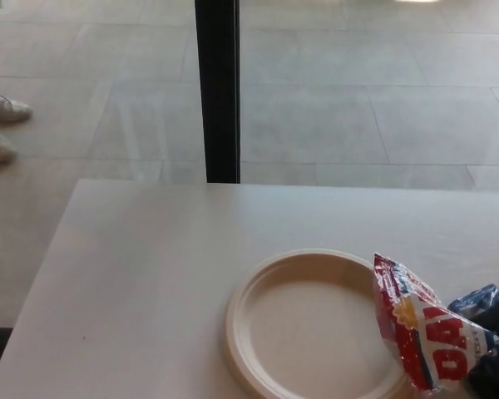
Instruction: The robot uses its right hand to pick up a bag of sunflower seeds kept in the middle of the desk and tilts it over a plate kept next to it to pour out a few seeds and then puts the bag of seeds back on the desk
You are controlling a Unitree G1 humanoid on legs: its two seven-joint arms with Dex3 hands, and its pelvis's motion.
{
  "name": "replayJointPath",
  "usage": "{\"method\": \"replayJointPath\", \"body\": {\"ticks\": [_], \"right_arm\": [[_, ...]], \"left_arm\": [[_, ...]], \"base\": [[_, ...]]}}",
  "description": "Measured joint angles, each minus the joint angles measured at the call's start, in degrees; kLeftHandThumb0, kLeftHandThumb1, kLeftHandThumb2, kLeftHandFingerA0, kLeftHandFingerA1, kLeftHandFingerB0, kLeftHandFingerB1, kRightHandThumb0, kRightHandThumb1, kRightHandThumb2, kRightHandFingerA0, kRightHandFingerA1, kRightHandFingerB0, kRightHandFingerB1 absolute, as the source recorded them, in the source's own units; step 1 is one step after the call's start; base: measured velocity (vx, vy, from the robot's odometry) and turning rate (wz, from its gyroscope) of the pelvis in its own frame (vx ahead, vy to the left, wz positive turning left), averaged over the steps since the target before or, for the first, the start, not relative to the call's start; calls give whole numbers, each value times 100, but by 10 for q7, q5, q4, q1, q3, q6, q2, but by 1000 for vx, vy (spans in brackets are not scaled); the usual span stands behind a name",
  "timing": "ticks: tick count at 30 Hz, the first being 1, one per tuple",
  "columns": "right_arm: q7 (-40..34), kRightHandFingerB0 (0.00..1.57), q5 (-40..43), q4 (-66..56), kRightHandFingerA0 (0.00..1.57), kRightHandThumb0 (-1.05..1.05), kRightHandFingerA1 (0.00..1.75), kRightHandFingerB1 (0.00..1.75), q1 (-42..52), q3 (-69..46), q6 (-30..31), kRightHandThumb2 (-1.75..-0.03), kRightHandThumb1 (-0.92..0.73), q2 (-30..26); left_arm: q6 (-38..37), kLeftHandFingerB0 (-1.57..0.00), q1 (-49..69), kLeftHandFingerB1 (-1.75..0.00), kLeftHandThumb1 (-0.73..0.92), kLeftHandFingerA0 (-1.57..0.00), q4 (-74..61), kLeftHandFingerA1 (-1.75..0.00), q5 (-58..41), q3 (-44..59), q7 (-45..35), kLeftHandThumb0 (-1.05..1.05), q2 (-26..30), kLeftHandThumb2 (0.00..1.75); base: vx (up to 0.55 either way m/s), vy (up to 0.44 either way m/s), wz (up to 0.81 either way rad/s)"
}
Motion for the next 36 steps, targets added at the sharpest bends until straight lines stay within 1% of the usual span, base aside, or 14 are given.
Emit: {"method": "replayJointPath", "body": {"ticks": [2,3,12,13,14,17,22,23,25,26,29,30,31,36], "right_arm": [[-7,100,-6,0,120,-21,144,133,-3,1,-2,-117,-49,-5],[-8,72,-8,0,88,-11,175,167,-4,1,-1,-121,-47,-7],[5,64,-29,-20,88,-17,175,173,-23,1,17,-112,-50,-21],[10,65,-31,-26,89,-19,175,167,-25,1,21,-110,-51,-22],[18,73,-32,-34,89,-21,175,140,-29,1,26,-105,-54,-24],[41,63,-37,-62,85,-20,175,159,-40,1,47,-103,-50,-30],[81,71,-44,-102,85,-18,175,151,-57,1,83,-100,-50,-33],[90,82,-46,-109,90,-22,175,95,-62,1,90,-92,-54,-33],[104,84,-48,-121,90,-22,175,117,-67,1,101,-98,-53,-33],[112,91,-49,-128,91,-26,175,84,-71,1,108,-94,-54,-33],[138,92,-51,-149,91,-26,174,83,-77,1,130,-94,-55,-33],[144,87,-52,-153,88,-26,175,103,-79,1,135,-102,-53,-33],[154,90,-52,-162,89,-27,172,90,-81,1,144,-102,-52,-33],[194,90,-53,-186,90,-26,172,94,-87,1,176,-98,-53,-33]], "left_arm": [[-1,-60,0,-48,63,-64,-1,-66,0,0,0,-45,2,59],[-2,-62,0,-52,60,-66,-1,-72,1,1,0,-44,2,58],[-2,-60,-3,-49,60,-65,0,-71,-1,16,-1,-45,2,58],[-2,-62,-3,-54,58,-64,0,-75,-1,16,-1,-43,2,57],[-2,-63,-3,-53,58,-62,0,-70,-1,16,-1,-43,2,57],[-2,-62,-4,-51,58,-62,0,-67,-1,18,-2,-46,2,57],[-2,-63,-4,-48,61,-68,1,-72,-1,17,-2,-47,2,58],[-2,-63,-4,-48,61,-68,1,-73,-1,17,-2,-46,2,58],[-2,-63,-4,-51,59,-68,1,-74,0,16,-2,-45,2,58],[-2,-67,-4,-50,59,-68,1,-71,0,16,-2,-46,2,58],[-2,-63,-4,-47,62,-66,2,-66,0,16,-2,-47,2,58],[-2,-62,-4,-46,62,-68,2,-66,0,16,-2,-47,2,59],[-2,-66,-4,-48,64,-66,2,-64,0,14,-2,-46,2,59],[-2,-59,-1,-47,65,-61,2,-60,2,10,-2,-46,2,60]], "base": [[0,0,0],[0,0,0],[0,0,0],[0,0,0],[0,0,0],[0,0,0],[0,0,0],[0,0,0],[0,0,0],[0,0,0],[0,0,0],[0,0,0],[0,0,0],[0,0,0]]}}
